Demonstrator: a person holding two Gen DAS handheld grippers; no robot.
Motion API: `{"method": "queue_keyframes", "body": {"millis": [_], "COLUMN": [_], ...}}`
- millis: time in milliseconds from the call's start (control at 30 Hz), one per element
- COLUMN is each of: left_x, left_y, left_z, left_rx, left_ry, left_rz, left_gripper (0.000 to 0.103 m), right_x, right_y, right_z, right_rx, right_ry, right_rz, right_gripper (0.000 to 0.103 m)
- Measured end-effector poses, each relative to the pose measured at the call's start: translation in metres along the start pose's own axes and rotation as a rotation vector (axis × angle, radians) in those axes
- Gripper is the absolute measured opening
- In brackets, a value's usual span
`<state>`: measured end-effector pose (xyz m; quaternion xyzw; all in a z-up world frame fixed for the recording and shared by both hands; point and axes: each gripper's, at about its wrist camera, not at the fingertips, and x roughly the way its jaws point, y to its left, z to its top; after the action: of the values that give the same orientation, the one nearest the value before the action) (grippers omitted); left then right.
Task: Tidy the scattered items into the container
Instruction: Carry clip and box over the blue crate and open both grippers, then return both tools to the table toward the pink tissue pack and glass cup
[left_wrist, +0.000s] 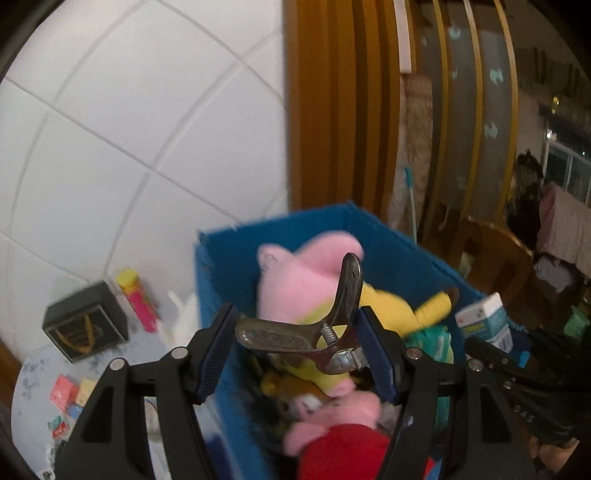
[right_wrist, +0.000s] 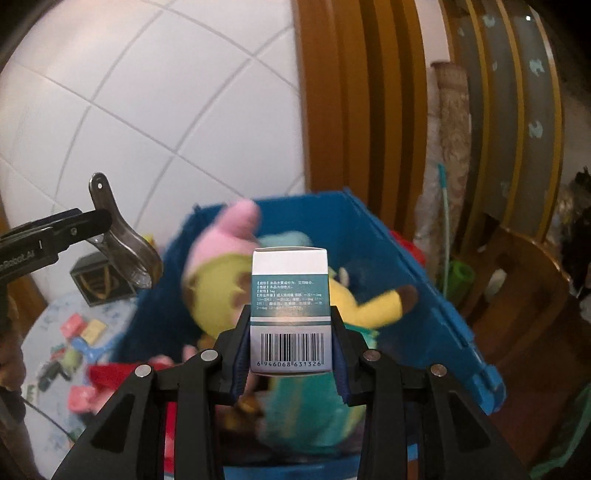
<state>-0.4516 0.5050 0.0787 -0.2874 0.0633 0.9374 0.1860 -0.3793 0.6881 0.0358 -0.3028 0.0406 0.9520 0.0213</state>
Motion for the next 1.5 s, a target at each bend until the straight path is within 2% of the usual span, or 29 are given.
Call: {"method": "queue_keyframes", "body": {"millis": [100, 167, 200, 233, 267, 300, 333, 400, 500, 600, 767, 867, 1067, 1300, 1500], "left_x": [0.021, 0.027, 0.028, 0.028, 0.026, 0.023, 0.019, 0.012, -0.001, -0.025, -0.071, -0.098, -0.14, -0.168, -0.165], "left_y": [-0.017, -0.022, -0.024, -0.026, -0.027, -0.027, -0.027, -0.021, -0.01, 0.007, 0.051, 0.088, 0.177, 0.265, 0.301], "left_z": [-0.011, -0.019, -0.023, -0.026, -0.03, -0.034, -0.037, -0.042, -0.05, -0.065, -0.1, -0.133, -0.213, -0.3, -0.352], "left_rx": [0.013, 0.02, 0.025, 0.029, 0.036, 0.039, 0.036, 0.026, 0.007, -0.023, -0.095, -0.133, -0.209, -0.29, -0.337], "left_ry": [0.069, 0.1, 0.103, 0.106, 0.1, 0.097, 0.094, 0.09, 0.072, 0.036, 0.003, 0.014, 0.083, 0.18, 0.254], "left_rz": [0.003, 0.013, 0.022, 0.032, 0.045, 0.053, 0.055, 0.059, 0.091, 0.137, 0.19, 0.225, 0.307, 0.382, 0.398], "left_gripper": [0.066, 0.076, 0.087, 0.093, 0.095, 0.1, 0.1, 0.1, 0.1, 0.1, 0.1, 0.1, 0.1, 0.1, 0.1], "right_x": [0.023, 0.032, 0.035, 0.037, 0.039, 0.039, 0.039, 0.037, 0.031, 0.021, -0.018, -0.041, -0.072, -0.068, -0.023], "right_y": [-0.021, -0.027, -0.028, -0.03, -0.03, -0.029, -0.029, -0.024, -0.016, -0.005, 0.038, 0.078, 0.178, 0.284, 0.327], "right_z": [-0.012, -0.019, -0.022, -0.024, -0.027, -0.029, -0.031, -0.034, -0.039, -0.038, -0.042, -0.048, -0.079, -0.138, -0.187], "right_rx": [0.006, 0.013, 0.014, 0.014, 0.014, 0.014, 0.015, 0.012, 0.009, 0.005, -0.016, -0.037, -0.08, -0.127, -0.129], "right_ry": [0.047, 0.063, 0.07, 0.073, 0.075, 0.076, 0.076, 0.076, 0.065, 0.036, -0.042, -0.089, -0.142, -0.058, 0.12], "right_rz": [0.018, 0.034, 0.042, 0.049, 0.054, 0.059, 0.064, 0.067, 0.065, 0.07, 0.125, 0.177, 0.272, 0.328, 0.323], "right_gripper": [0.037, 0.047, 0.059, 0.072, 0.077, 0.087, 0.092, 0.093, 0.102, 0.103, 0.103, 0.103, 0.103, 0.103, 0.103]}}
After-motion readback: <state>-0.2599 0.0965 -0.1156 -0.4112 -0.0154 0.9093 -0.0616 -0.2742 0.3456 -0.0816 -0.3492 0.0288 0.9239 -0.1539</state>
